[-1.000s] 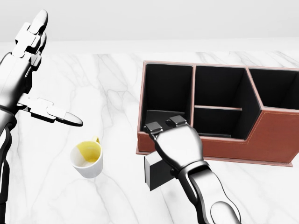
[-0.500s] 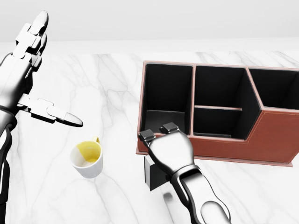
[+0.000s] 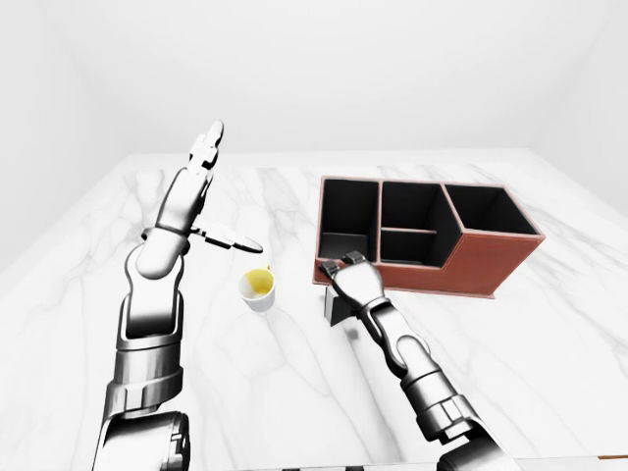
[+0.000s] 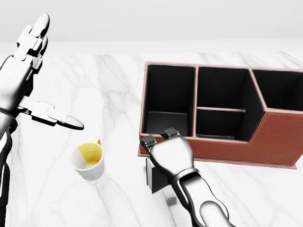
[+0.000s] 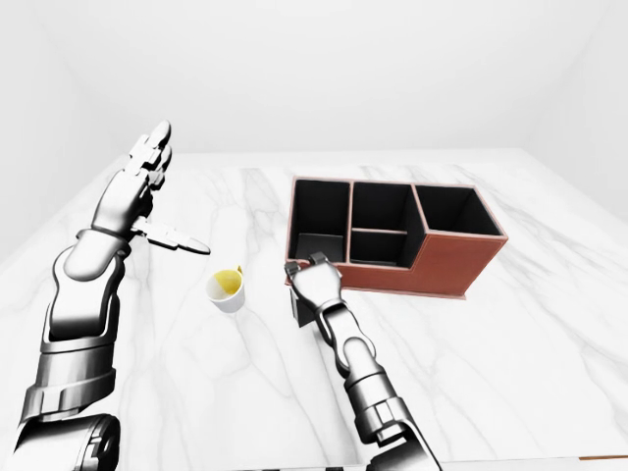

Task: Pick up the book and place it in the caddy.

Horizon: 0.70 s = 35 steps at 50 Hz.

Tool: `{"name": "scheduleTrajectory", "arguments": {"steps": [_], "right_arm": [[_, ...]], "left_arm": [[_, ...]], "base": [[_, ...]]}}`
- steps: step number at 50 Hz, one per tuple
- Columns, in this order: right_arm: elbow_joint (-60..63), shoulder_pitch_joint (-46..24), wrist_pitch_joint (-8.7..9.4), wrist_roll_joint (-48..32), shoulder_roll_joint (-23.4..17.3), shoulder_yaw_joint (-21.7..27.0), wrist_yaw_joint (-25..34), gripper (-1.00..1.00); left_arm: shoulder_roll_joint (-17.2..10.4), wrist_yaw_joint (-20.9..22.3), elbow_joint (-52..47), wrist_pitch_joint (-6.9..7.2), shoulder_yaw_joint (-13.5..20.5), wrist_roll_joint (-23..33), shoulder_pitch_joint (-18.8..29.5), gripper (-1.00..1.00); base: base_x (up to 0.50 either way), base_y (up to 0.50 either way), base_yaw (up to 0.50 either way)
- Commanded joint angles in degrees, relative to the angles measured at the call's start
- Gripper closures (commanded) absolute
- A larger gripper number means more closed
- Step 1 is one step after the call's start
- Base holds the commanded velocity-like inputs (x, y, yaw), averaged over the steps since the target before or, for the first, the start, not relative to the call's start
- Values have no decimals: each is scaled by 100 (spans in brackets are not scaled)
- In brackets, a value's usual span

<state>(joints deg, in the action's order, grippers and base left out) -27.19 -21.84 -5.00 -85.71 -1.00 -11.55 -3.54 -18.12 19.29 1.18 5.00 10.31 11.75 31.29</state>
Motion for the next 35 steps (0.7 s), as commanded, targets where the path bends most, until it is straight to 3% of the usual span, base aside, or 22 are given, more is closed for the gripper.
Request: {"name": "scheduleTrajectory", "arguments": {"steps": [1, 35], "right_arm": [[-235, -8, 0, -5, -30, 3, -168, -41], [-1594, -420, 0, 140, -56, 1, -1027, -42]], "left_arm": [[-1, 20, 7, 0, 0, 23, -16, -100], [41, 215, -153, 0, -7, 106, -180, -100]], "base": [[0, 0, 0], [0, 0, 0]]}}
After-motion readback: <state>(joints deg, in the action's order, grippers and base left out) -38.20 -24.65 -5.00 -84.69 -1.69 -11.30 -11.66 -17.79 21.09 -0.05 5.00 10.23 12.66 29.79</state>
